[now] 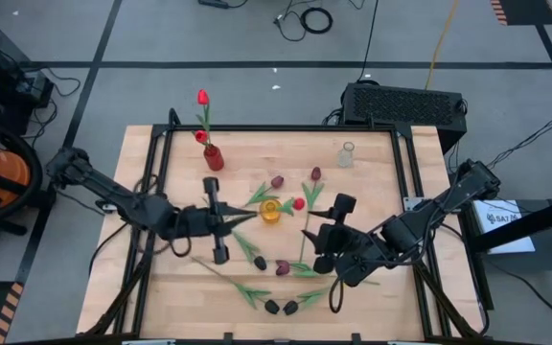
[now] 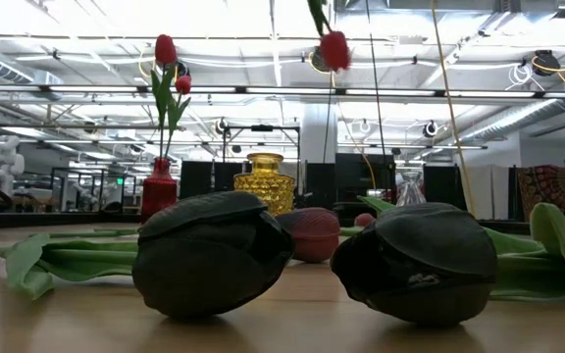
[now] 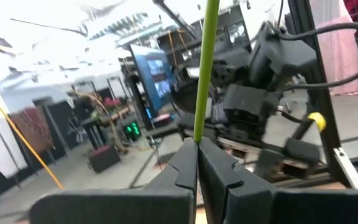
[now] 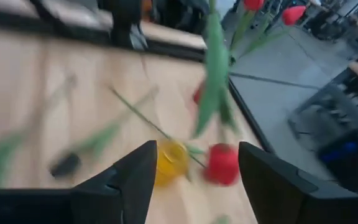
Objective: Sort flowers into vase by color
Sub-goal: Put the red flower into the red vase
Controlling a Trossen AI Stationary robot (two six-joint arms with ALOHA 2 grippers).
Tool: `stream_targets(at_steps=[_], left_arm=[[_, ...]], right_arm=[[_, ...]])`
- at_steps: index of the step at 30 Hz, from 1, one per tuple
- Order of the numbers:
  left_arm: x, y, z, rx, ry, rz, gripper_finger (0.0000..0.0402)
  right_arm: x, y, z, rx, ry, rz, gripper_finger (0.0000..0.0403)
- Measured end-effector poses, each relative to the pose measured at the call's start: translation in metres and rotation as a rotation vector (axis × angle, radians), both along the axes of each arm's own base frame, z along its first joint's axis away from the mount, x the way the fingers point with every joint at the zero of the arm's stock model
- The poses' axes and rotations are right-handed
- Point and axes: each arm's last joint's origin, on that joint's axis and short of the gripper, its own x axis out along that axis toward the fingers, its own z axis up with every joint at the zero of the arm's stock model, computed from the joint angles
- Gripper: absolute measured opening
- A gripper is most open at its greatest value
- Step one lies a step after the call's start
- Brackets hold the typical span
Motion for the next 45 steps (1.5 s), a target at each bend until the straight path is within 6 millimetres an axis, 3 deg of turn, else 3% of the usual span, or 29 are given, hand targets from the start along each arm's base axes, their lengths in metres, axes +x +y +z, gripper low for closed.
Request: stream_targets(at_steps=[5, 11, 17, 24, 29, 37, 45], left_arm=[[-0.017, 0.008, 0.016, 0.123, -0.043, 0.026, 0.0010], [-0.027, 0.006, 0.020, 0.320, -0.040, -0.042, 0.0007], [-0.030, -0.005, 0.013, 0.547, 0.019, -0.042, 0.0003], [-0.039, -0.014, 0.011, 0.664, 0.077, 0.027, 0.0001], [-0.041, -0.020, 0.004, 0.747, 0.137, -0.001, 0.0001], [-0.041, -0.020, -0.001, 0.784, 0.176, -0.016, 0.0000], [-0.038, -0.025, -0.007, 0.990, 0.179, -0.055, 0.0000]], right_arm=[[0.018, 0.012, 0.006, 0.157, -0.223, 0.074, 0.0198], [0.047, 0.014, -0.032, 0.200, -0.372, 0.246, 0.0184], [0.072, -0.015, -0.068, 0.476, -0.724, 0.367, 0.0171], [0.065, -0.050, -0.107, 0.803, -1.058, 0.392, 0.0179], [0.064, -0.068, -0.112, 0.934, -1.202, 0.381, 0.0204], [0.076, -0.066, -0.096, 1.027, -1.232, 0.431, 0.0247], [0.087, -0.063, -0.079, 1.064, -1.248, 0.448, 0.0248]])
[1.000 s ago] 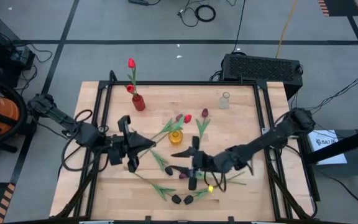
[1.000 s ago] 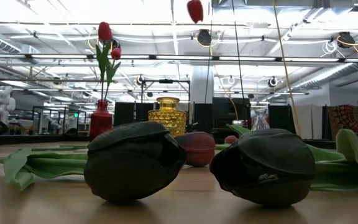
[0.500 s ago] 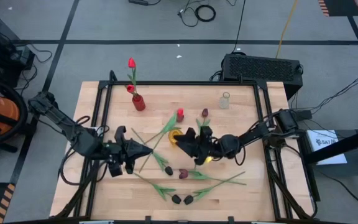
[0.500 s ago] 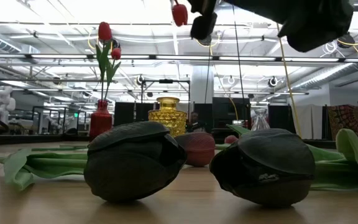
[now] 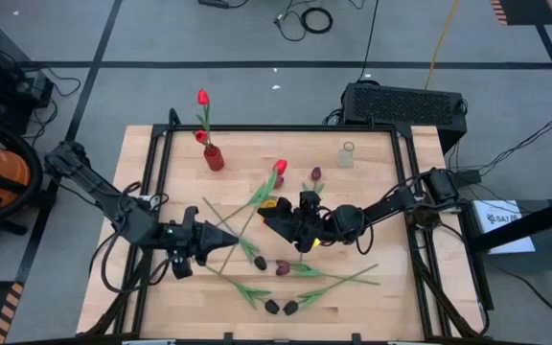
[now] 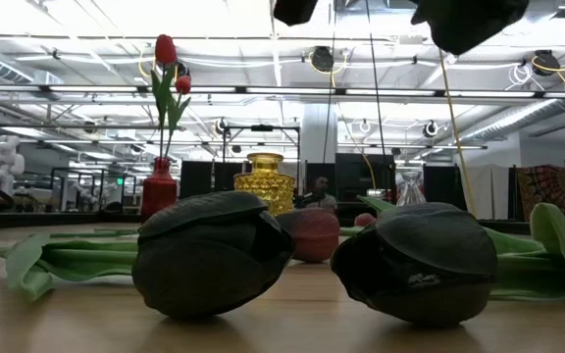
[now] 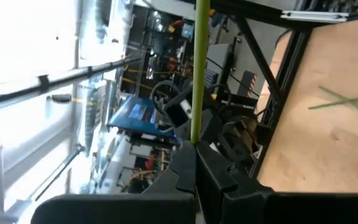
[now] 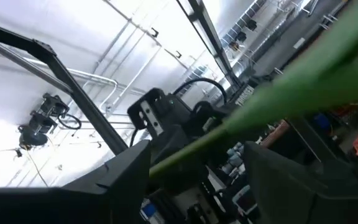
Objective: Sort flowers into vase by color
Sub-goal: Put the red flower into the red vase
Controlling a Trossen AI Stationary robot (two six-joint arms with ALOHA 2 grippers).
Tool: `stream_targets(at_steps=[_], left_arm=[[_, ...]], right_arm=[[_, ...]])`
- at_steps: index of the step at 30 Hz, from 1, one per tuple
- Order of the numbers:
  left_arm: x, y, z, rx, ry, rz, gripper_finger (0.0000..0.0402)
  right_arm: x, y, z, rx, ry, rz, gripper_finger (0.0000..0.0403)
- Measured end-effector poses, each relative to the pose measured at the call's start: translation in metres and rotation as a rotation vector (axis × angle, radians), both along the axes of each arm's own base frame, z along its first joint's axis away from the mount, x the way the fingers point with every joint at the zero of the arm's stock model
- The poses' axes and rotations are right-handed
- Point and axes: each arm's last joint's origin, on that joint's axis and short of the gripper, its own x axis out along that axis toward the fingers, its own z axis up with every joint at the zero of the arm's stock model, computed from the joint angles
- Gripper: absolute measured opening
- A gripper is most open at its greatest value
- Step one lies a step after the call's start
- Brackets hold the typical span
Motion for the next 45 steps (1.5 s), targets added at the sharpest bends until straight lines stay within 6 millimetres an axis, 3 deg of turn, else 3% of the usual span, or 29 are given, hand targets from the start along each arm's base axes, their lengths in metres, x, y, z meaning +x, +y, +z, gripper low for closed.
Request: stream_targets(at_steps=[8, 19, 25, 31, 45], left_arm=[[0.006, -0.004, -0.006, 0.038, 0.020, -0.007, 0.0000], [0.007, -0.006, -0.014, 0.077, 0.075, -0.009, 0.0000], [0.007, -0.007, -0.016, 0.085, 0.088, -0.041, 0.0000], [0.008, -0.008, -0.017, 0.088, 0.091, -0.056, 0.0000], [0.009, -0.010, -0.018, 0.096, 0.095, -0.087, 0.0000]], right_arm=[[0.004, -0.002, 0.006, -0.015, -0.002, -0.019, 0.0222], [0.007, -0.006, 0.003, -0.007, 0.031, -0.022, 0.0099], [0.008, -0.008, 0.003, -0.008, 0.039, -0.026, 0.0062], [0.008, -0.008, 0.003, -0.011, 0.039, -0.027, 0.0060], [0.008, -0.007, 0.002, -0.010, 0.037, 0.003, 0.0109]])
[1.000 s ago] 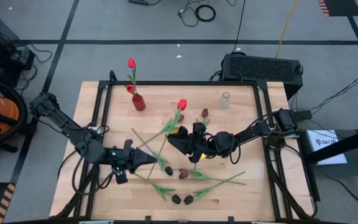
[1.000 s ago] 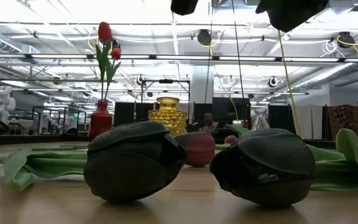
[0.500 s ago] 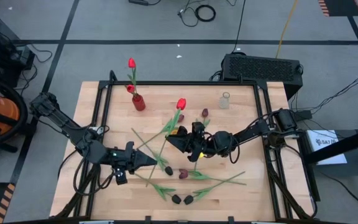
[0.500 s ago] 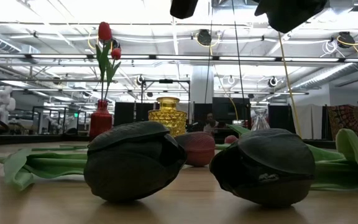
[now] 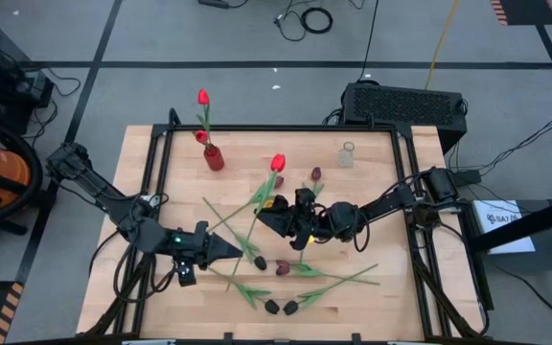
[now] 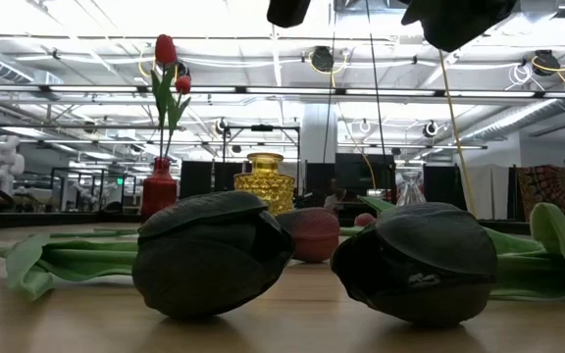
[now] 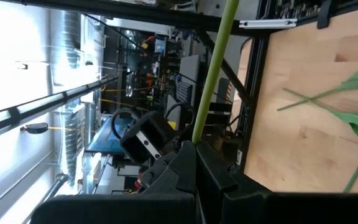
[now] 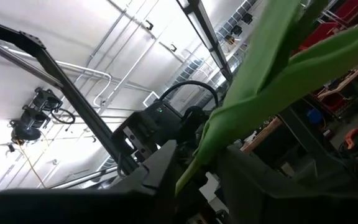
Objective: Sort flowers into vase by color
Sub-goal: Put the red flower into the red vase
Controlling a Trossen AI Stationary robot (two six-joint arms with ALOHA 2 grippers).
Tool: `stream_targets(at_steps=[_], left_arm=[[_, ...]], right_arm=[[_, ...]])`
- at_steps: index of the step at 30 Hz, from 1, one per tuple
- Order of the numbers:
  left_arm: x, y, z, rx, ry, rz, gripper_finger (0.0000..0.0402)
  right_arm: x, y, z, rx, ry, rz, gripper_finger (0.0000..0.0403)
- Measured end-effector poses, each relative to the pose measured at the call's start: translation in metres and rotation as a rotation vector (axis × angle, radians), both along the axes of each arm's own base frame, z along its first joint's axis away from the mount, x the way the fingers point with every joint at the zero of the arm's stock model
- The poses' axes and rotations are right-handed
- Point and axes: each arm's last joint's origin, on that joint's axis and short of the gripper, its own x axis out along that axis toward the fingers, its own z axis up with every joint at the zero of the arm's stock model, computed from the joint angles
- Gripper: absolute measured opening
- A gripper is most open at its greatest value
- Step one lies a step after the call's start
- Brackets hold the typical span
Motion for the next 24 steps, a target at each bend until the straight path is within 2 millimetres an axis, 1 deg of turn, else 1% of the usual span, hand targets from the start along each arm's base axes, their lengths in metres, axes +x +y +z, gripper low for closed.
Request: stream_targets(at_steps=[4, 7, 10, 14, 15, 17, 21, 24], left_arm=[[0.0002, -0.0002, -0.0003, 0.001, 0.001, 0.000, 0.0000], [0.0002, -0.0002, -0.0003, -0.006, 0.002, 0.000, 0.0000], [0.0002, -0.0002, -0.0003, -0.009, 0.003, 0.000, 0.0001], [0.0000, -0.0003, -0.0011, -0.005, 0.010, 0.000, 0.0012], [0.0001, -0.0002, -0.0010, -0.017, 0.011, 0.003, 0.0016], [0.0003, 0.0001, -0.0002, -0.059, 0.007, 0.028, 0.0022], [0.0007, 0.0022, 0.0007, -0.170, 0.006, 0.111, 0.0044], [0.0009, 0.0046, 0.0011, -0.257, 0.001, 0.194, 0.0074]], right_arm=[[0.0001, 0.0000, -0.0002, -0.001, 0.003, -0.001, 0.0109], [0.0001, 0.0000, -0.0002, -0.016, 0.004, -0.011, 0.0096], [0.0001, 0.0000, -0.0001, -0.034, 0.005, -0.022, 0.0073], [0.0002, 0.0003, 0.0000, -0.062, 0.000, -0.001, 0.0027], [0.0002, 0.0004, 0.0003, -0.068, -0.002, 0.002, 0.0015], [0.0000, 0.0003, 0.0014, -0.071, -0.009, 0.000, 0.0007], [-0.0013, -0.0003, 0.0035, -0.068, -0.034, -0.003, 0.0009], [-0.0030, 0.0002, 0.0058, -0.087, -0.063, -0.004, 0.0004]])
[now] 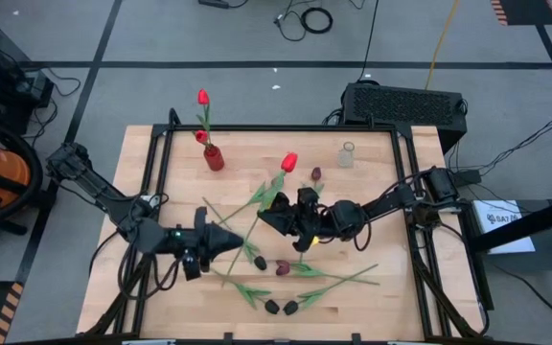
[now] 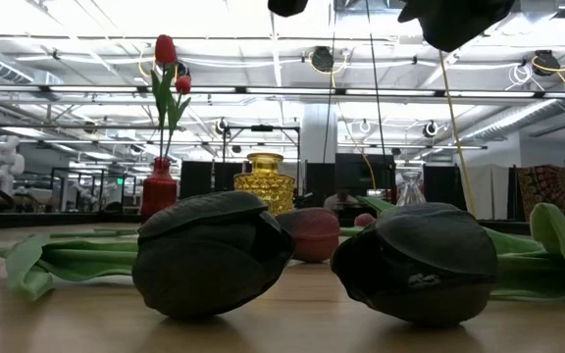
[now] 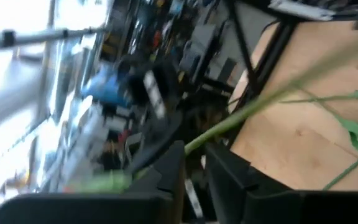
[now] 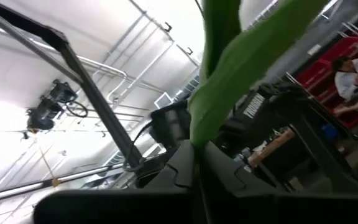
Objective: Sort flowers into vase by color
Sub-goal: Put the red flower into the red vase
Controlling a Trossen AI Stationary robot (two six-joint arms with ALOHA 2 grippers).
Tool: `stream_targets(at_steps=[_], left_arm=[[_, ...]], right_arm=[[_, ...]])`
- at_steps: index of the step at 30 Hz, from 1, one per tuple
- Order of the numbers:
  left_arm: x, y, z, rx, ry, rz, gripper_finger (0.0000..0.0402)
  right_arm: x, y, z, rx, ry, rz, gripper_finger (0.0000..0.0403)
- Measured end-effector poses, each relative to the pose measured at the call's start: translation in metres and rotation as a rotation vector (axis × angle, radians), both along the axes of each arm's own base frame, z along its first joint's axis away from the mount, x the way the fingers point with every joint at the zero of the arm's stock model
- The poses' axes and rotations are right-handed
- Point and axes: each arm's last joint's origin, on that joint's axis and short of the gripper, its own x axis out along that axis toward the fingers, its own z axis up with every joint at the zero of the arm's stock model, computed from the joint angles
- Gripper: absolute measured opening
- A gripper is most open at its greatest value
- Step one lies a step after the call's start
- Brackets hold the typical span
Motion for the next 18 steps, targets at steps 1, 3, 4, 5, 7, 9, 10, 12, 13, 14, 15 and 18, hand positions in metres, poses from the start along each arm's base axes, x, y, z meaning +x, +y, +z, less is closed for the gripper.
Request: stream_targets(at_steps=[1, 3, 4, 5, 7, 9, 10, 12, 13, 14, 15, 18], left_arm=[[0.0000, 0.0006, 0.0002, -0.026, -0.003, 0.023, 0.0087], [0.0000, 0.0015, 0.0003, -0.066, -0.007, 0.055, 0.0114], [0.0000, 0.0018, 0.0003, -0.084, -0.008, 0.067, 0.0128], [-0.0001, 0.0021, 0.0004, -0.107, -0.011, 0.079, 0.0141], [-0.0003, 0.0025, 0.0009, -0.192, -0.022, 0.109, 0.0163], [-0.0019, 0.0035, 0.0023, -0.319, -0.041, 0.151, 0.0175], [-0.0028, 0.0040, 0.0027, -0.378, -0.052, 0.178, 0.0178], [-0.0033, 0.0061, 0.0028, -0.485, -0.081, 0.252, 0.0179], [-0.0037, 0.0071, 0.0025, -0.537, -0.098, 0.291, 0.0179], [-0.0039, 0.0080, 0.0023, -0.590, -0.116, 0.326, 0.0179], [-0.0041, 0.0089, 0.0023, -0.648, -0.136, 0.355, 0.0179], [-0.0044, 0.0099, 0.0025, -0.810, -0.178, 0.385, 0.0179]], right_arm=[[-0.0005, -0.0001, 0.0008, -0.001, -0.010, -0.002, 0.0003], [-0.0016, -0.0002, 0.0021, 0.001, -0.027, -0.002, 0.0003], [-0.0016, -0.0003, 0.0022, 0.000, -0.028, -0.001, 0.0003], [-0.0017, -0.0001, 0.0023, -0.004, -0.030, 0.005, 0.0002], [-0.0016, 0.0004, 0.0021, -0.015, -0.030, 0.019, 0.0002], [-0.0017, 0.0008, 0.0022, -0.038, -0.034, 0.031, 0.0001], [-0.0017, 0.0011, 0.0022, -0.054, -0.036, 0.033, 0.0001], [-0.0020, 0.0017, 0.0029, -0.101, -0.044, 0.045, 0.0001], [-0.0021, 0.0022, 0.0032, -0.134, -0.046, 0.057, 0.0001], [-0.0022, 0.0022, 0.0038, -0.165, -0.047, 0.067, 0.0001], [-0.0024, 0.0025, 0.0047, -0.195, -0.045, 0.080, 0.0001], [-0.0021, 0.0042, 0.0058, -0.283, -0.008, 0.098, 0.0001]])
